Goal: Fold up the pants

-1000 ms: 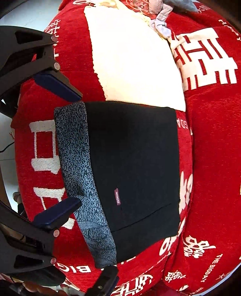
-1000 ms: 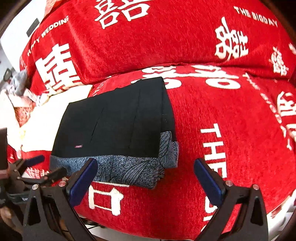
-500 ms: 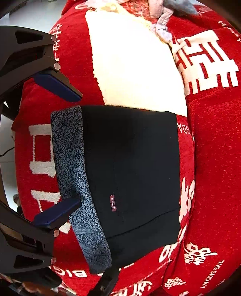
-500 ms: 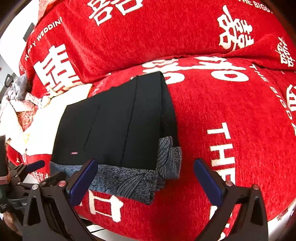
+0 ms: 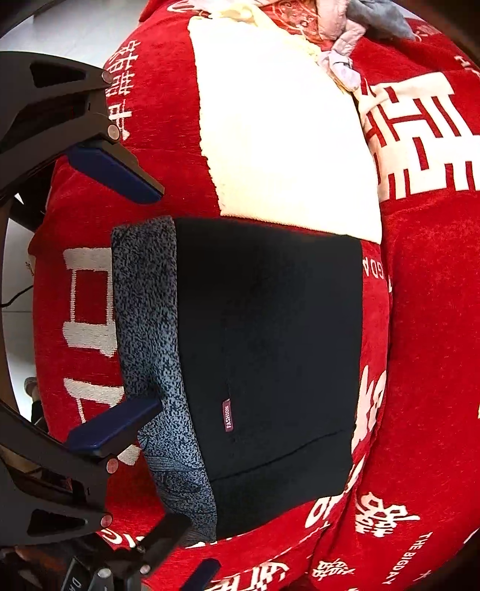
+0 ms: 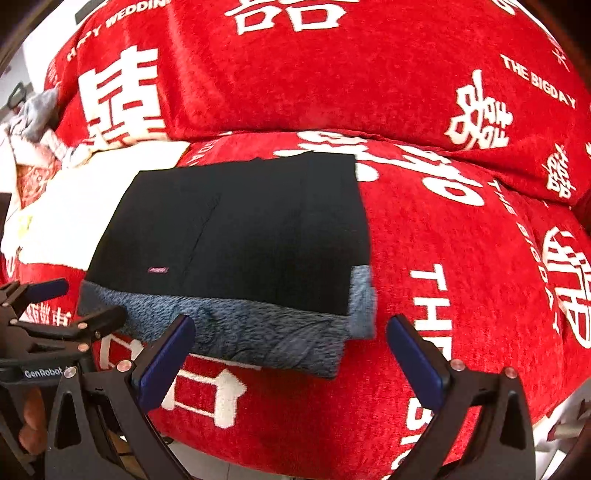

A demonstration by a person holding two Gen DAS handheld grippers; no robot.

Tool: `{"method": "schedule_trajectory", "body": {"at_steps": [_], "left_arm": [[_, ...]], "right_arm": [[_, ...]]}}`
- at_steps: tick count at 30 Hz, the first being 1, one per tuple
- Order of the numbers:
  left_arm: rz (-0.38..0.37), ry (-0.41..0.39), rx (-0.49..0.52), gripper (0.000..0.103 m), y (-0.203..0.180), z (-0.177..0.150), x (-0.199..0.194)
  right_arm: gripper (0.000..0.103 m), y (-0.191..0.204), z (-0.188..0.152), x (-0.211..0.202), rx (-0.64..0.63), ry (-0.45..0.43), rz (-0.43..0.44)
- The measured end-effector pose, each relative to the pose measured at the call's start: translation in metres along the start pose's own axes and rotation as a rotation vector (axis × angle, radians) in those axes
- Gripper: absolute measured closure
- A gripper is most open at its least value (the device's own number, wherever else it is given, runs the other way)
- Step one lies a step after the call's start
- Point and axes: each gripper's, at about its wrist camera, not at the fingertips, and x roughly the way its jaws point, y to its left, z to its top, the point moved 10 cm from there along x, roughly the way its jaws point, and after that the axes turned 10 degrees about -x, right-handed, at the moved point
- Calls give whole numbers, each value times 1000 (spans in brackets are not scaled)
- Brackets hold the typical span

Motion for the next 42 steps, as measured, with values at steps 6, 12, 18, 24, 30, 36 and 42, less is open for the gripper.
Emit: {"method": "schedule_trajectory", "body": {"at_steps": [6, 12, 18, 24, 30, 36, 42], "left_arm": [[2, -8, 8, 0, 1, 3, 0], [4, -15, 19, 0, -1, 2, -2], [14, -22, 19, 0, -2, 2, -4], [21, -23, 21, 0, -2, 2, -4], [25, -22, 19, 0, -3, 2, -3], [26, -22, 17, 0, -5, 2, -3], [26, -21, 18, 0, -5, 2, -2]], "right_arm": [[0, 2, 1, -1, 4, 1, 1], [0, -3, 0, -1, 8, 4, -9], [0, -14, 2, 2, 37, 10, -11], [0, -24, 2, 7, 61, 20, -7], [0, -26, 2, 8, 67, 20, -5], [0, -27, 2, 11, 59, 26, -5], [0, -30, 3, 18, 72, 40, -1]]}}
